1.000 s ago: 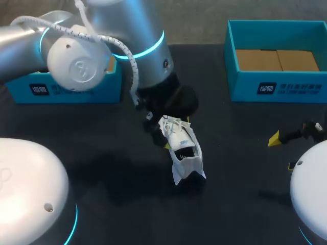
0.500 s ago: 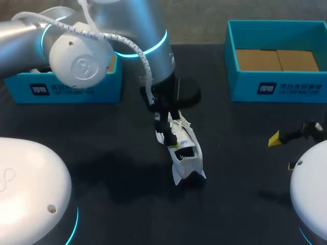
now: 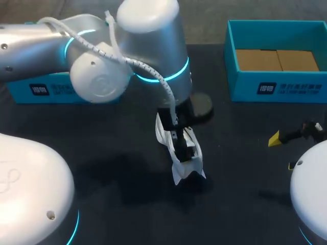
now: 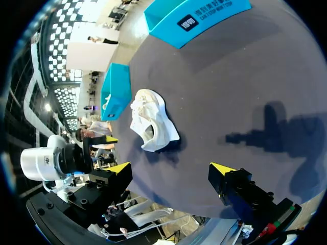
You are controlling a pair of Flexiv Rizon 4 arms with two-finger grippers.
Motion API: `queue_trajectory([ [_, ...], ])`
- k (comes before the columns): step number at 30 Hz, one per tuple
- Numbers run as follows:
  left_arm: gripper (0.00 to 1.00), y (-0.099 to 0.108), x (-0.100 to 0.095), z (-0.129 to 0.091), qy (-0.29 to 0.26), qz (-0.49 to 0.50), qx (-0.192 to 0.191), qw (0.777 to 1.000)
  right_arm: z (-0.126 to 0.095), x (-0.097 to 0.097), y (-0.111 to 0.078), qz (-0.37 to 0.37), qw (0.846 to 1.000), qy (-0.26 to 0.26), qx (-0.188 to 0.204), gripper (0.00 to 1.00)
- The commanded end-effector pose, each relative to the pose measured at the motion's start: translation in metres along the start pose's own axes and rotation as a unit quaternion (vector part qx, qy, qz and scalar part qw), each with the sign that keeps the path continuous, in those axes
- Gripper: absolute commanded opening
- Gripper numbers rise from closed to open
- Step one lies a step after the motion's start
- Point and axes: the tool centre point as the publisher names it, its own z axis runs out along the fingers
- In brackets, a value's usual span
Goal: Take the shoe out of the shoebox, open the shoe tongue, remove and reinsert the insole, then place the shoe into the shoebox
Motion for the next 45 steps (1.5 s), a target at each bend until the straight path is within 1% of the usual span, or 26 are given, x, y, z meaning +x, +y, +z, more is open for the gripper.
queue_trajectory([
  [1,1.0,0.0,-0.01,0.026,0.021,-0.007,0.007,1.0,-0.007,0.0,-0.011,0.001,1.0,-0.001,-0.008,1.0],
  [7,1.0,-0.004,-0.008,0.047,0.025,-0.008,-0.014,1.0,-0.007,0.0,-0.011,0.001,1.0,-0.001,-0.008,1.0],
  [11,1.0,-0.006,-0.012,0.058,0.03,-0.013,-0.021,0.999,-0.007,0.0,-0.011,0.001,1.0,-0.001,-0.008,1.0],
  [12,1.0,-0.006,-0.012,0.06,0.042,-0.012,-0.021,0.999,-0.007,0.0,-0.011,0.001,1.0,-0.001,-0.008,1.0],
  [14,1.0,-0.007,-0.012,0.066,0.04,-0.014,-0.024,0.999,-0.007,0.0,-0.011,0.001,1.0,-0.001,-0.008,1.0],
  [21,1.0,-0.009,-0.009,0.084,0.048,-0.012,-0.042,0.998,-0.007,0.0,-0.011,0.001,1.0,-0.001,-0.008,1.0],
  [25,1.0,-0.009,-0.007,0.09,0.048,-0.014,-0.047,0.998,-0.007,0.0,-0.011,0.001,1.0,-0.001,-0.008,1.0],
  [28,0.98,-0.008,-0.004,0.094,0.038,-0.013,-0.05,0.998,-0.007,0.0,-0.011,0.001,1.0,-0.001,-0.008,1.0],
  [35,0.95,-0.004,0.002,0.106,0.035,-0.011,-0.058,0.998,-0.007,0.0,-0.011,0.001,1.0,-0.001,-0.008,1.0],
  [39,0.96,0.0,0.007,0.111,0.033,-0.004,-0.063,0.997,-0.007,0.0,-0.011,0.001,1.0,-0.001,-0.008,1.0],
  [42,0.96,0.002,0.008,0.116,0.029,-0.005,-0.067,0.997,-0.007,0.0,-0.011,0.001,1.0,-0.001,-0.008,1.0],
  [45,0.93,0.003,0.006,0.12,0.025,-0.008,-0.07,0.997,-0.007,0.0,-0.011,0.001,1.0,-0.001,-0.008,1.0],
])
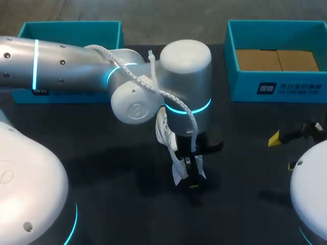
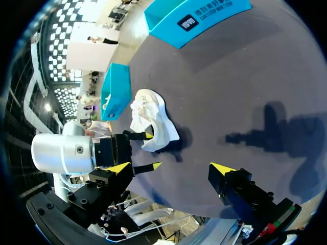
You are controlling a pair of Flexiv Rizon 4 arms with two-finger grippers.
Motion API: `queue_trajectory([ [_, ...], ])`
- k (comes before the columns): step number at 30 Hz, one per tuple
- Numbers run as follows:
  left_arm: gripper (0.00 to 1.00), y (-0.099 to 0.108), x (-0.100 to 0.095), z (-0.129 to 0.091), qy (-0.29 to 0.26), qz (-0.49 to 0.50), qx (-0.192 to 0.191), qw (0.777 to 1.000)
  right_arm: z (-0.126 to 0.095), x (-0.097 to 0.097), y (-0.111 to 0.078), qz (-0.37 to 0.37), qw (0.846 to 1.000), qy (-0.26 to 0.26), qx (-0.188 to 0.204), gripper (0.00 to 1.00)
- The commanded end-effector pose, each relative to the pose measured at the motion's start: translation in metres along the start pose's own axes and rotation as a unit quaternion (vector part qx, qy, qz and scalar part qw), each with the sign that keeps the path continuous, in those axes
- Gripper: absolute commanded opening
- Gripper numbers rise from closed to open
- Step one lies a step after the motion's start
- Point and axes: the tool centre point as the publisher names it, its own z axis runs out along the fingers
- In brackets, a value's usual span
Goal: Take the shoe out of the shoebox, open the shoe tongue, remove and reinsert the insole, then place the shoe into the shoebox
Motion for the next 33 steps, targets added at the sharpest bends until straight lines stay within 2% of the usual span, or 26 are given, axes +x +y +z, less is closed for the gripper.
queue_trajectory([
  [1,0.92,-0.001,0.0,0.008,-0.006,-0.001,-0.001,1.0,-0.007,0.0,-0.011,0.001,1.0,-0.001,-0.008,1.0],
  [16,0.76,-0.002,-0.005,0.025,-0.018,-0.021,-0.01,1.0,-0.007,0.0,-0.011,0.001,1.0,-0.001,-0.008,1.0],
  [20,0.61,-0.002,-0.007,0.027,-0.027,-0.03,-0.01,0.999,-0.007,0.0,-0.011,0.001,1.0,-0.001,-0.008,1.0],
  [22,0.59,-0.002,-0.008,0.028,-0.027,-0.034,-0.008,0.999,-0.007,0.0,-0.011,0.001,1.0,-0.001,-0.008,1.0],
  [23,0.51,-0.002,-0.009,0.029,-0.029,-0.035,-0.008,0.999,-0.007,0.0,-0.011,0.001,1.0,-0.001,-0.008,1.0],
  [28,0.41,-0.001,-0.009,0.032,-0.033,-0.035,-0.011,0.999,-0.007,0.0,-0.011,0.001,1.0,-0.001,-0.008,1.0],
  [30,0.33,0.0,-0.01,0.033,-0.035,-0.036,-0.011,0.999,-0.007,0.0,-0.011,0.001,1.0,-0.001,-0.008,1.0],
  [31,0.21,0.0,-0.01,0.033,-0.037,-0.036,-0.011,0.999,-0.007,0.0,-0.011,0.001,1.0,-0.001,-0.008,1.0],
  [32,0.16,0.0,-0.01,0.033,-0.038,-0.036,-0.011,0.999,-0.007,0.0,-0.011,0.001,1.0,-0.001,-0.008,1.0],
  [33,0.16,0.0,-0.01,0.033,-0.038,-0.036,-0.011,0.999,-0.007,0.0,-0.011,0.001,1.0,-0.001,-0.008,1.0],
])
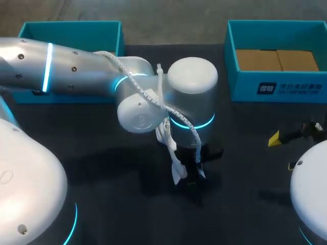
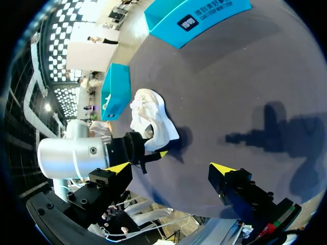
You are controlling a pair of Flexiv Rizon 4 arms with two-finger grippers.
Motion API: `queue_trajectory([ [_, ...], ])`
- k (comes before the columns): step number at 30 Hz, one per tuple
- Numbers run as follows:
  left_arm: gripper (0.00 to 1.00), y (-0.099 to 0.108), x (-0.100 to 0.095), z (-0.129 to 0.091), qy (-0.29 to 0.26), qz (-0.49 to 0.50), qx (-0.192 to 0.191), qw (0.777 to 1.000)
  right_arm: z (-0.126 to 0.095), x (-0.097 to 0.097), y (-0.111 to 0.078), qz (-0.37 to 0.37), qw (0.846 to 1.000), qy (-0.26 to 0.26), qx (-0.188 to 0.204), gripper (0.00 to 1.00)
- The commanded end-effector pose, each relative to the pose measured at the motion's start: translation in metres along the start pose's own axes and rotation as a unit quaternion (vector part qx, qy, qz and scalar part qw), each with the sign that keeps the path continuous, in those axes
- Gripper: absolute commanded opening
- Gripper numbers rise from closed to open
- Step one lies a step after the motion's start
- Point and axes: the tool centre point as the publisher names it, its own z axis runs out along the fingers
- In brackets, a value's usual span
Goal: Take the shoe out of the shoebox, open the shoe tongue, remove and reinsert the insole, then place the shoe into the shoebox
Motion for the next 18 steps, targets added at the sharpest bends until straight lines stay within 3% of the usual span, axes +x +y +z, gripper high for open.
queue_trajectory([
  [1,0.0,0.001,-0.002,0.003,-0.003,-0.002,0.001,1.0,-0.007,0.0,-0.011,0.001,1.0,-0.001,-0.008,1.0],
  [15,0.0,0.009,-0.004,-0.009,-0.023,0.001,0.015,1.0,-0.007,0.0,-0.011,0.001,1.0,-0.001,-0.008,1.0],
  [18,0.0,0.014,-0.01,-0.028,-0.03,0.009,0.03,0.999,-0.007,0.0,-0.011,0.001,1.0,-0.001,-0.008,1.0],
])
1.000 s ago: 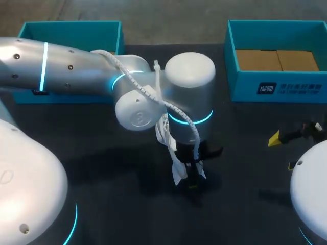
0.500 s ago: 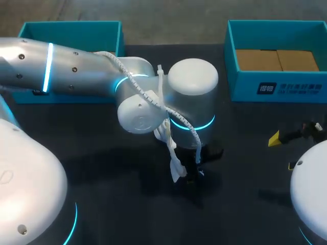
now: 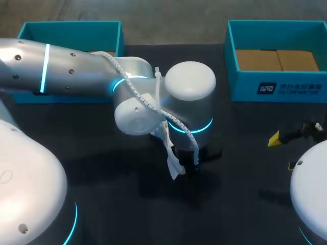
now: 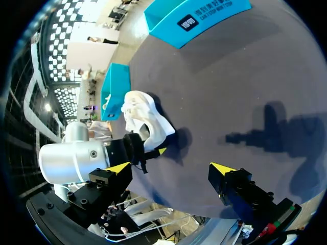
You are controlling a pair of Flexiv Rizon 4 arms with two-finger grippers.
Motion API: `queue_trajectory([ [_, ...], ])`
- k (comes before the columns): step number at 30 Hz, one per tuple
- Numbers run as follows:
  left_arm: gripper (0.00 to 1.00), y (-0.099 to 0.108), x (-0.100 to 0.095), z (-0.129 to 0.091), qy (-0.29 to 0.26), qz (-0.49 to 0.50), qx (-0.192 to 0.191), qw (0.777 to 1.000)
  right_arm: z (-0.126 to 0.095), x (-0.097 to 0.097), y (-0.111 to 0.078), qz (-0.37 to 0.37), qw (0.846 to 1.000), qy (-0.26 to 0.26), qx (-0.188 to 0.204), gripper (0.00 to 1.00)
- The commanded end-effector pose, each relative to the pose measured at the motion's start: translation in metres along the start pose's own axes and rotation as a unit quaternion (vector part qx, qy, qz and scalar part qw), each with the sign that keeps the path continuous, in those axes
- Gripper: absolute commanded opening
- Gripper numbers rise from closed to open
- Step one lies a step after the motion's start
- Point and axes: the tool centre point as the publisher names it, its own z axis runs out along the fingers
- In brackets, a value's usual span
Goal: Take the shoe out of the shoebox, open the shoe tongue, remove and reinsert the insole, then place the shoe into the shoebox
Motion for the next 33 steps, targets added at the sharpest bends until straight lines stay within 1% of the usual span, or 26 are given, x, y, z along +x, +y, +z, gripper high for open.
queue_trajectory([
  [1,0.0,0.016,-0.006,-0.029,-0.009,0.006,0.016,1.0,-0.007,0.0,-0.011,0.001,1.0,-0.001,-0.008,1.0],
  [5,0.0,0.022,-0.014,-0.049,-0.003,0.021,0.022,1.0,-0.007,0.0,-0.011,0.001,1.0,-0.001,-0.008,1.0],
  [6,0.0,0.022,-0.014,-0.049,-0.003,0.021,0.022,1.0,-0.007,0.0,-0.011,0.001,1.0,-0.001,-0.008,1.0],
  [7,0.0,0.026,-0.019,-0.057,0.0,0.027,0.025,0.999,-0.007,0.0,-0.011,0.001,1.0,-0.001,-0.008,1.0],
  [11,0.0,0.036,-0.028,-0.075,0.008,0.053,0.025,0.998,-0.007,0.0,-0.011,0.001,1.0,-0.001,-0.008,1.0],
  [13,0.0,0.036,-0.028,-0.075,0.008,0.053,0.025,0.998,-0.007,0.0,-0.011,0.001,1.0,-0.001,-0.008,1.0],
  [14,0.0,0.045,-0.035,-0.089,0.008,0.081,0.026,0.996,-0.007,0.0,-0.011,0.001,1.0,-0.001,-0.008,1.0],
  [19,0.0,0.061,-0.048,-0.112,0.002,0.122,0.027,0.992,-0.007,0.0,-0.011,0.001,1.0,-0.001,-0.008,1.0],
  [24,0.0,0.082,-0.063,-0.138,0.006,0.18,0.026,0.983,-0.007,0.0,-0.011,0.001,1.0,-0.001,-0.008,1.0],
  [29,0.0,0.102,-0.083,-0.17,0.016,0.232,0.044,0.972,-0.007,0.0,-0.011,0.001,1.0,-0.001,-0.008,1.0],
  [31,0.0,0.109,-0.091,-0.18,0.004,0.25,0.046,0.967,-0.007,0.0,-0.011,0.001,1.0,-0.001,-0.008,1.0],
  [33,0.0,0.117,-0.099,-0.191,0.004,0.271,0.049,0.961,-0.007,0.0,-0.011,0.001,1.0,-0.001,-0.008,1.0],
])
